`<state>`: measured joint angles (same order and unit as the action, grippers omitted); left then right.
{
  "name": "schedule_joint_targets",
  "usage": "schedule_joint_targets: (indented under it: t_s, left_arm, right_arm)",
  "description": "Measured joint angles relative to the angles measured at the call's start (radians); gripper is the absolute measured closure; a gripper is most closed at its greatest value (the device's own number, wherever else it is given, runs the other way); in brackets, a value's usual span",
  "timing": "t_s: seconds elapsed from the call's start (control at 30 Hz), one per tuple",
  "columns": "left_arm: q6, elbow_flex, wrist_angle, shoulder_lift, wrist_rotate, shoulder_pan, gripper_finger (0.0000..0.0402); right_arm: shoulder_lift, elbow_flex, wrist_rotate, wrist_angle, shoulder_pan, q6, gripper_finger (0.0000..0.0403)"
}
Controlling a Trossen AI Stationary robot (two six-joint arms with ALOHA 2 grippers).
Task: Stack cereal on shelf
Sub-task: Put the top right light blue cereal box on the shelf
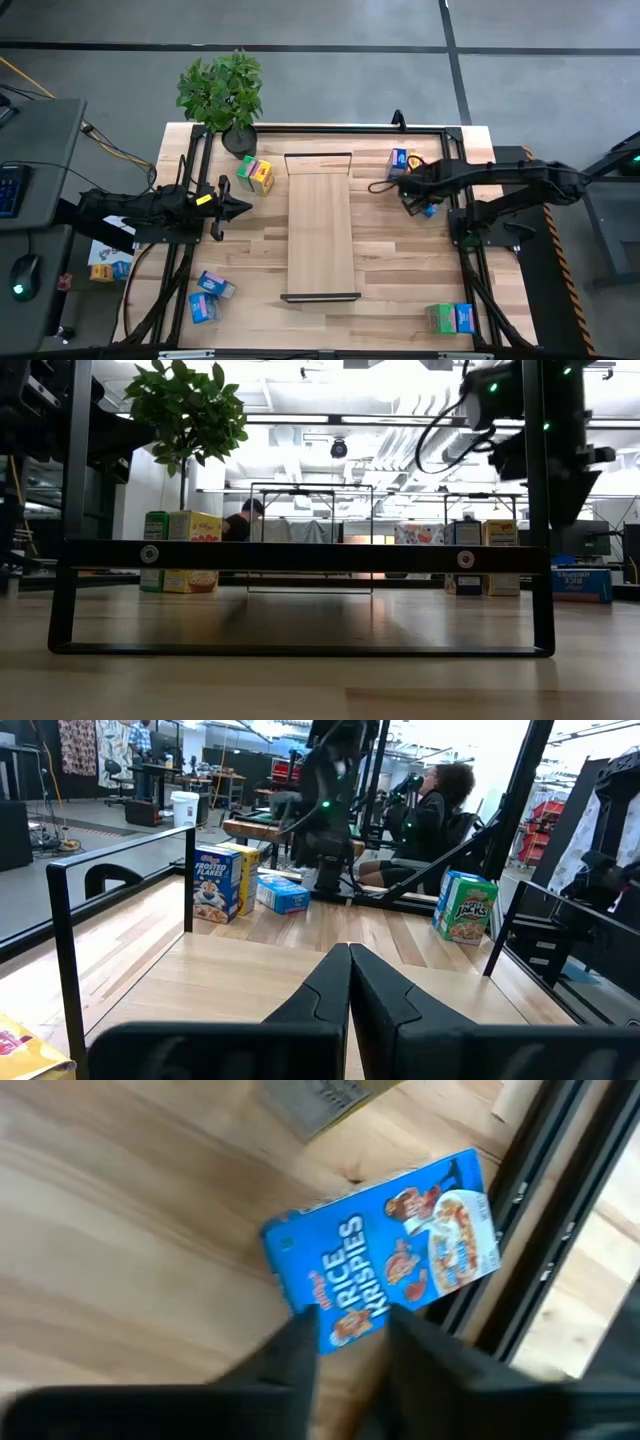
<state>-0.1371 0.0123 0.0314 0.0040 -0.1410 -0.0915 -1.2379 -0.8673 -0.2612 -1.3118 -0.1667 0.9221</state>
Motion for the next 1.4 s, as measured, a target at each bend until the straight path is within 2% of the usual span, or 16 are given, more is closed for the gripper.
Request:
schedule_joint_targets:
  t_s: [0.07, 0.1, 0.4, 0.87, 1.1, 1.27, 1.4]
  left_arm:
    - [0.0, 0.0, 0.0, 0.0, 0.0, 0.0, 0.0401]
    - [0.0, 0.0, 0.0, 0.0, 0.0, 0.0, 0.0401]
    - [0.0, 0.0, 0.0, 0.0, 0.0, 0.0, 0.0402]
    - [0.0, 0.0, 0.0, 0.0, 0.0, 0.0, 0.0401]
    - [0.0, 0.0, 0.0, 0.0, 0.0, 0.0, 0.0401]
    - [0.0, 0.0, 0.0, 0.0, 0.0, 0.0, 0.0402]
    - [0.0, 0.0, 0.0, 0.0, 0.0, 0.0, 0.0402]
  right_arm:
    - [-0.032, 0.0, 0.0, 0.001, -0.017, -0.034, 0.0374]
    - [-0.049, 0.0, 0.002, 0.004, -0.019, -0.057, 0.0387]
    - [-0.208, -0.001, -0.074, 0.016, -0.001, -0.082, 0.0397]
    - [-0.377, -0.001, -0.051, 0.038, 0.006, -0.119, 0.0402]
    - [-0.375, -0.001, 0.037, 0.12, 0.03, -0.145, 0.0403]
    - [-0.335, -0.002, 0.116, 0.162, 0.12, -0.144, 0.0403]
    - [-0.29, -0.003, 0.22, 0.202, 0.21, -0.111, 0.0403]
